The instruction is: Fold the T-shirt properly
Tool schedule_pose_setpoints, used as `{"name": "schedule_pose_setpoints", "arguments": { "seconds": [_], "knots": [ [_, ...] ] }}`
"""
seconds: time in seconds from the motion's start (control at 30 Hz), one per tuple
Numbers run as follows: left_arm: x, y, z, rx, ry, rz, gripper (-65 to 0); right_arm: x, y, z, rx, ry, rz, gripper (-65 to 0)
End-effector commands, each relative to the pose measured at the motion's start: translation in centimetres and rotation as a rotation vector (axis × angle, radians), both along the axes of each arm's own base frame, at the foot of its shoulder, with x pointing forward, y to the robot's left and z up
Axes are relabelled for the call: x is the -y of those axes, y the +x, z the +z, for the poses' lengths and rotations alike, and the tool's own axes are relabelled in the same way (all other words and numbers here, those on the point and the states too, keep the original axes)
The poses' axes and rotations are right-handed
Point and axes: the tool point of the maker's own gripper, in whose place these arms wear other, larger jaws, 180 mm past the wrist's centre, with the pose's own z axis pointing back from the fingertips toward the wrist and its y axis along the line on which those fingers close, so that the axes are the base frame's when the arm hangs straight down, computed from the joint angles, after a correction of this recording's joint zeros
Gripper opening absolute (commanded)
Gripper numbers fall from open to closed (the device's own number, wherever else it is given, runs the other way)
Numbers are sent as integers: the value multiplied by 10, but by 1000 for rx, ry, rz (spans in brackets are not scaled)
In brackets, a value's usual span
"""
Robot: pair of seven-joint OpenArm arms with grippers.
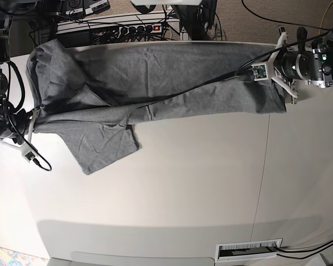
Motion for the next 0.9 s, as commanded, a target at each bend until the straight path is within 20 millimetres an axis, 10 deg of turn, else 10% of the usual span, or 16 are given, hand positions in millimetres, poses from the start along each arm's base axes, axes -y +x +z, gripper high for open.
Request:
{"name": "schedule_pose_setpoints", "arguments": {
  "seconds": [0.0,0.43,0.8,0.87],
  "knots": [
    [-6,2,5,14,25,-7,-650,17,2,18,16,-58,-19,-650],
    [-10,4,3,32,49,-15,-650,45,-17,40,-55,-100,-59,-650],
    [-5,-14,-3,-24,22,-17,-650,45,-56,3,-192,-104,-52,-650],
    [-2,-15,-3,-25,6,-28,-550,45,-55,4,-189,-106,-52,-650]
  ]
}}
